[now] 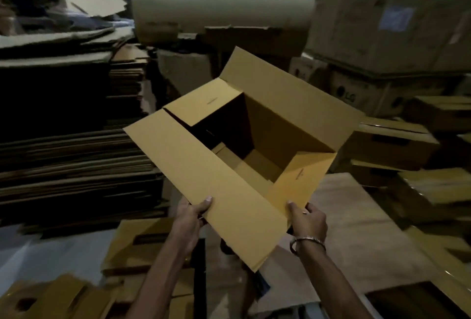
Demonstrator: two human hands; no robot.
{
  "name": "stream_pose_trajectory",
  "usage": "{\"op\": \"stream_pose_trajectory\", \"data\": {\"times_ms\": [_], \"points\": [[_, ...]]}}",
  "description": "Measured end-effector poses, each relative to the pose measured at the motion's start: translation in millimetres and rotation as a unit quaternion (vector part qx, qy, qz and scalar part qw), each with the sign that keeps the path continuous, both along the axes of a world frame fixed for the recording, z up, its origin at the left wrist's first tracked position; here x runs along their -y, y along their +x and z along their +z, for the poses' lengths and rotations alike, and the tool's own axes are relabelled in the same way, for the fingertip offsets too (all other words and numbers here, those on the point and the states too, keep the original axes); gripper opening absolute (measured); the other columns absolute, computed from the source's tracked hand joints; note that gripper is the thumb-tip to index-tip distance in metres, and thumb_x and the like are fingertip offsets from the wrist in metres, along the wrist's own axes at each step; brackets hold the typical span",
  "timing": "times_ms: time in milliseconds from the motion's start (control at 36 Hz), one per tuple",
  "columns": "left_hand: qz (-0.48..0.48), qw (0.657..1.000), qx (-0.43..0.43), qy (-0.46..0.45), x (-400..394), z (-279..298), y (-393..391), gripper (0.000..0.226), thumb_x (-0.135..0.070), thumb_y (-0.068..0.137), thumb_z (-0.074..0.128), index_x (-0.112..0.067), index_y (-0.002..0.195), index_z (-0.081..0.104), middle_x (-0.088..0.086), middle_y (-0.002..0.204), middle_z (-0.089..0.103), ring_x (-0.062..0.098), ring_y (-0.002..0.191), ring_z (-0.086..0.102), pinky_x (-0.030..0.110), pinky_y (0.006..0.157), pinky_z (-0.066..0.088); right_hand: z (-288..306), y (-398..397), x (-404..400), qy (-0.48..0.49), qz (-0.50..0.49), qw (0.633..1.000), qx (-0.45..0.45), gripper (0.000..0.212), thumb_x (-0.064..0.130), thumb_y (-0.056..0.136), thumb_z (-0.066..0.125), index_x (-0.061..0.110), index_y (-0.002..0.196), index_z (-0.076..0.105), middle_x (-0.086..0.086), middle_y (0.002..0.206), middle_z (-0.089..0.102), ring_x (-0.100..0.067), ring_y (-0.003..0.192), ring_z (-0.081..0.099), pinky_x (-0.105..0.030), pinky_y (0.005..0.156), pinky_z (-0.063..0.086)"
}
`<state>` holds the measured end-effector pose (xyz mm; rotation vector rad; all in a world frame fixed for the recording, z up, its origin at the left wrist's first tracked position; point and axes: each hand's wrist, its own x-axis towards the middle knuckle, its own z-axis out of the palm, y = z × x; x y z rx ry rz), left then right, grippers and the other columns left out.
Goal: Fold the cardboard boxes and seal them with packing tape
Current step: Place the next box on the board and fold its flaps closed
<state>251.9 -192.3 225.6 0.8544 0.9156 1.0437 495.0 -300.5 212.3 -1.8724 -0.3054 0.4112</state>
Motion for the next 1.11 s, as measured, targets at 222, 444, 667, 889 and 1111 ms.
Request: {"op": "stream_pose_trajectory", "data": {"times_ms": [222, 444, 667, 889, 1111], "points": [[-0.016, 0.999, -0.042, 0.004, 16.5, -22.8, 112.3, 0.037, -0.004, 0.103, 0.062, -0.020, 0.135, 0.054, 0.001, 0.120, 0.069, 0.023, 0.106, 0.065, 0.041, 0.080, 0.056, -30.0, 50.9, 59.4, -0.062, -0.137, 0.988, -0.030, 0.043, 0.044, 0.081, 0.081, 0.016, 0.114, 0.078, -0.011, 0.106, 0.078, -0.038, 0.096, 0.070, -0.043, 0.085, 0.057], [-0.021, 0.991, -0.130, -0.031, 25.7, -75.1, 191.5, 0.045, -0.008, 0.105, 0.061, -0.016, 0.147, 0.050, 0.010, 0.131, 0.067, 0.033, 0.112, 0.064, 0.046, 0.094, 0.054, -89.8, 92.5, 80.6, -0.104, -0.172, 0.971, -0.131, 0.034, 0.039, 0.086, 0.077, 0.012, 0.106, 0.073, -0.009, 0.094, 0.072, -0.034, 0.085, 0.067, -0.046, 0.082, 0.058], [0.012, 0.973, -0.229, -0.036, 15.2, -97.3, 215.5, 0.048, -0.010, 0.106, 0.060, -0.018, 0.152, 0.048, 0.009, 0.132, 0.065, 0.033, 0.108, 0.064, 0.043, 0.089, 0.052, -115.9, 148.3, 94.1, -0.124, 0.027, 0.964, -0.231, 0.058, 0.056, 0.061, 0.088, 0.017, 0.094, 0.061, -0.005, 0.095, 0.070, -0.031, 0.088, 0.067, -0.048, 0.079, 0.063], [0.041, 0.948, -0.316, -0.018, -1.8, -70.8, 236.9, 0.042, -0.007, 0.103, 0.062, -0.012, 0.144, 0.053, 0.008, 0.121, 0.063, 0.020, 0.090, 0.063, 0.031, 0.073, 0.049, -128.8, 279.1, 123.4, -0.105, 0.063, 0.966, -0.227, 0.083, 0.074, 0.061, 0.085, 0.018, 0.117, 0.061, -0.005, 0.107, 0.067, -0.030, 0.104, 0.063, -0.053, 0.094, 0.057], [0.050, 0.953, -0.292, 0.065, 9.1, -36.3, 285.3, 0.027, -0.032, 0.106, 0.062, -0.021, 0.130, 0.058, -0.005, 0.108, 0.068, 0.011, 0.096, 0.066, 0.026, 0.070, 0.051, -99.8, 390.1, 133.8, 0.030, -0.002, 0.989, -0.146, 0.059, 0.040, 0.076, 0.090, 0.028, 0.124, 0.059, 0.005, 0.115, 0.065, -0.020, 0.112, 0.060, -0.051, 0.105, 0.051]]}}
